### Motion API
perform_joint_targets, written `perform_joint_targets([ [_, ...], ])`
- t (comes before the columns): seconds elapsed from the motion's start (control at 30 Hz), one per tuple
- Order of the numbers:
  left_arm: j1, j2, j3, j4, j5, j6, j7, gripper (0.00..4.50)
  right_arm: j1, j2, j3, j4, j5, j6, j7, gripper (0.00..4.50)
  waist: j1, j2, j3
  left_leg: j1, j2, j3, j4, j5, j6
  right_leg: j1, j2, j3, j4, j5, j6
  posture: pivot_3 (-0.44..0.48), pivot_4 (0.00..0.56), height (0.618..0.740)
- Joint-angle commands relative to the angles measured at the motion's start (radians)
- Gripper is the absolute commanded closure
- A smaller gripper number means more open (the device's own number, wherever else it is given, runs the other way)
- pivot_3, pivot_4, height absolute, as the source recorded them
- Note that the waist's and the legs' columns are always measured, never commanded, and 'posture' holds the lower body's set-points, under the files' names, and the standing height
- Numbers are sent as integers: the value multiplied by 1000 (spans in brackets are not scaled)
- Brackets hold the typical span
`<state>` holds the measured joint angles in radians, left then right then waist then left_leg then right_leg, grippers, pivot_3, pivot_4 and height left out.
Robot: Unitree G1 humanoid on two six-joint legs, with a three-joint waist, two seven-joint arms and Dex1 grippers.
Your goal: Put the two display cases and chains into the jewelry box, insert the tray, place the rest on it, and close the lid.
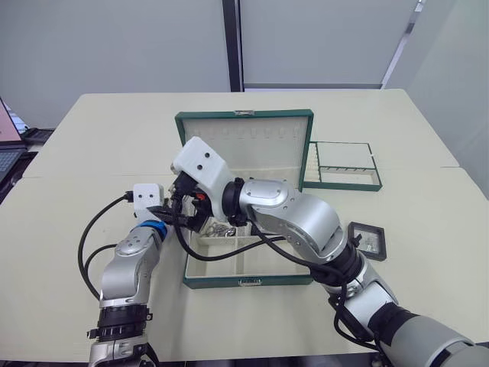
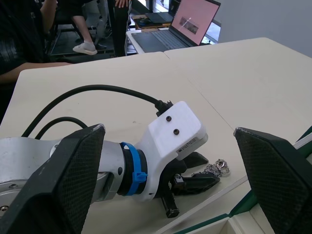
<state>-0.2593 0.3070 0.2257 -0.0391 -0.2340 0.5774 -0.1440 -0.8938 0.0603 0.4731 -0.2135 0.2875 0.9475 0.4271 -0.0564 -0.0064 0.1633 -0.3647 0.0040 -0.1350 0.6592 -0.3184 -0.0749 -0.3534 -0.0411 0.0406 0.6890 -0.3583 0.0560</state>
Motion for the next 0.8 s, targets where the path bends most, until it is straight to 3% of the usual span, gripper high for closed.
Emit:
perform_joint_targets([
  [0.03,12,0,-4,22,4,5,-9,4140,-24,16,-17,-22,-2,-23,7,0,0,0,0,0,0,0,0,0,0,0,0,0,0,0,0,0,150,740],
  [0.1,13,1,-3,24,5,3,-10,4496,-24,17,-17,-21,-3,-26,10,0,0,0,0,0,-1,-1,0,0,0,0,-1,0,0,0,0,0,150,740],
  [0.3,13,4,-2,30,9,-5,-10,4496,-25,17,-18,-19,-6,-32,12,0,0,0,0,0,-2,-2,0,0,0,0,-2,0,0,0,0,0,150,740],
  [0.67,-12,19,20,260,25,-193,-55,4496,-28,-1,-39,-12,2,-45,29,0,0,1,-1,1,-12,-19,-1,1,-1,0,-9,-2,1,0,0,0,150,740],
  [0.8,-3,31,44,258,14,-219,-51,4496,-46,-14,-73,-6,14,-45,52,0,-2,1,-1,1,-13,-24,-1,1,-2,0,-9,-3,1,0,0,0,150,740],
])
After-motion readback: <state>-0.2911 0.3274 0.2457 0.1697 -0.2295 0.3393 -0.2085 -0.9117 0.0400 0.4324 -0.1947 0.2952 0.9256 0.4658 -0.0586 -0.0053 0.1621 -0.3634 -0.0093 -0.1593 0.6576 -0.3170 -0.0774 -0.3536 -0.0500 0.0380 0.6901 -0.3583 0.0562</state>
